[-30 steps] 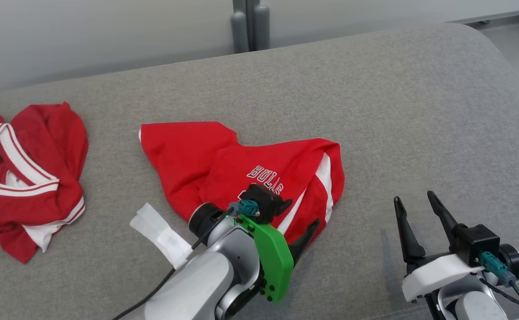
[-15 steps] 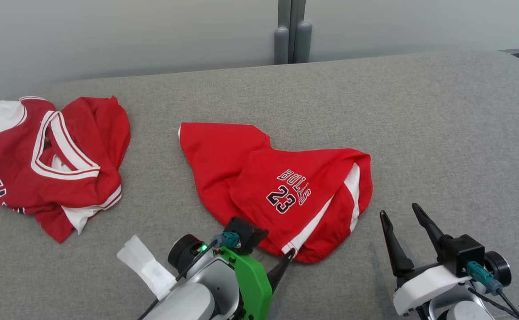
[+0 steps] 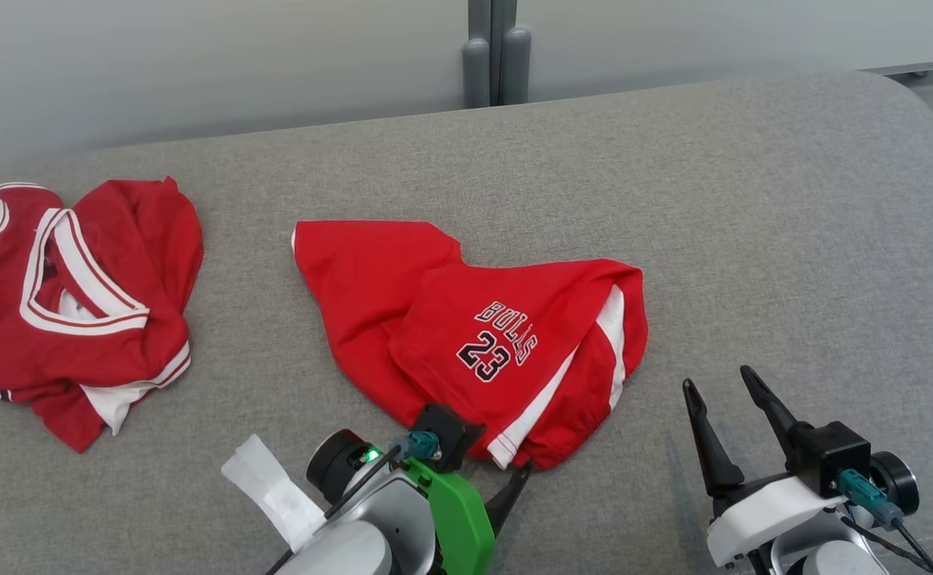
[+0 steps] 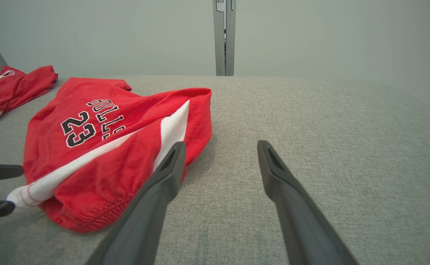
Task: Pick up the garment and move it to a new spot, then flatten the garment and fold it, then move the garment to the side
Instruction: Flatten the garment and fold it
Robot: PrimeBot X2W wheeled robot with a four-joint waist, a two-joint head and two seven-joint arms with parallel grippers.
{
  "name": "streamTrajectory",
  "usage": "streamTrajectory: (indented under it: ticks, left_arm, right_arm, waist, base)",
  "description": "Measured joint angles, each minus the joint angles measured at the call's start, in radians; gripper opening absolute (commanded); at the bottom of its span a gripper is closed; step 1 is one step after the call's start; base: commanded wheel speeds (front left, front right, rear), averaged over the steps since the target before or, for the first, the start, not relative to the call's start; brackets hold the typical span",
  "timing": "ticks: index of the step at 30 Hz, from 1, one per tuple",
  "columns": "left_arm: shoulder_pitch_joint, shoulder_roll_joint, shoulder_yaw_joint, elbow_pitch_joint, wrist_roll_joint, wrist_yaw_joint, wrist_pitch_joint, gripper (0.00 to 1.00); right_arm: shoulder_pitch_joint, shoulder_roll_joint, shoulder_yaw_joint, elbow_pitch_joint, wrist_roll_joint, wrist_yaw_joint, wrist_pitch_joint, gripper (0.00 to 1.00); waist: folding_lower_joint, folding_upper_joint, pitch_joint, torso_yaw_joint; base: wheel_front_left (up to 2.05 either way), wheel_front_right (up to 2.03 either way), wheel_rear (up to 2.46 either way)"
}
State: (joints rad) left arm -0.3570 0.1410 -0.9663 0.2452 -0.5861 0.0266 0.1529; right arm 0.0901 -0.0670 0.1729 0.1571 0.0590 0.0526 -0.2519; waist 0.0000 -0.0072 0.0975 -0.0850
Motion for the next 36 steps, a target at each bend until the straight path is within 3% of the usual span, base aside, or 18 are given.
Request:
streamTrajectory:
  ticks: [4, 5, 7, 9, 10, 18, 20, 22, 30, 36]
  left_arm:
    - [0.005, 0.000, 0.006, 0.011, 0.000, 0.009, -0.004, 1.00]
    - [0.005, 0.000, 0.008, 0.016, 0.000, 0.010, -0.004, 0.93]
    - [0.005, 0.002, 0.012, 0.030, 0.000, 0.014, -0.004, 0.66]
    - [0.006, 0.002, 0.018, 0.034, 0.000, 0.019, -0.006, 0.59]
    - [0.006, 0.001, 0.020, 0.036, 0.000, 0.019, -0.012, 0.49]
    - [0.006, 0.001, 0.017, 0.066, 0.002, 0.019, -0.014, 0.44]
    - [0.006, 0.001, 0.015, 0.072, 0.006, 0.019, -0.014, 0.31]
    - [0.006, 0.000, 0.015, 0.074, 0.006, 0.019, -0.016, 0.00]
    - [0.003, 0.001, 0.034, 0.060, 0.007, 0.019, -0.036, 0.00]
    - [-0.055, 0.011, 0.143, -0.058, -0.001, 0.037, -0.093, 0.00]
  right_arm:
    - [0.000, 0.001, 0.000, 0.000, 0.000, 0.000, 0.000, 1.00]
    - [-0.001, 0.001, -0.001, 0.000, 0.000, 0.000, 0.000, 1.00]
    - [-0.001, 0.001, -0.002, 0.000, 0.000, 0.000, 0.000, 1.00]
    - [-0.001, 0.002, -0.003, -0.001, -0.001, 0.000, 0.000, 1.00]
    - [-0.001, 0.002, -0.005, -0.001, -0.001, 0.000, 0.000, 1.00]
    - [-0.002, 0.003, -0.012, 0.000, -0.001, 0.000, 0.000, 1.00]
    - [-0.004, 0.003, -0.013, 0.000, -0.001, 0.000, 0.000, 1.00]
    - [-0.007, 0.003, -0.016, -0.001, -0.001, 0.000, 0.000, 1.00]
    - [-0.010, 0.004, -0.026, 0.000, -0.001, 0.000, 0.000, 1.00]
    - [-0.006, 0.005, -0.010, 0.014, 0.002, 0.010, 0.000, 1.00]
  waist:
    - [0.0000, 0.0000, 0.006, -0.011]
    - [0.0000, 0.0000, 0.008, -0.014]
    - [0.0000, 0.0000, 0.010, -0.018]
    - [0.0000, 0.0000, 0.015, -0.021]
    - [0.0000, 0.0000, 0.017, -0.023]
    - [0.0000, 0.0000, 0.026, -0.028]
    - [0.0000, 0.0000, 0.028, -0.029]
    - [0.0000, 0.0000, 0.031, -0.030]
    - [0.0000, 0.0000, 0.032, -0.025]
    - [0.0000, 0.0000, 0.032, 0.002]
  base:
    - [0.00, 0.00, 0.00]
    - [0.00, 0.00, 0.00]
    - [0.00, 0.00, 0.00]
    - [0.00, 0.00, 0.00]
    - [0.00, 0.00, 0.00]
    - [0.00, 0.00, 0.00]
    - [0.00, 0.00, 0.00]
    - [0.00, 0.00, 0.00]
    - [0.00, 0.00, 0.00]
    - [0.00, 0.00, 0.00]
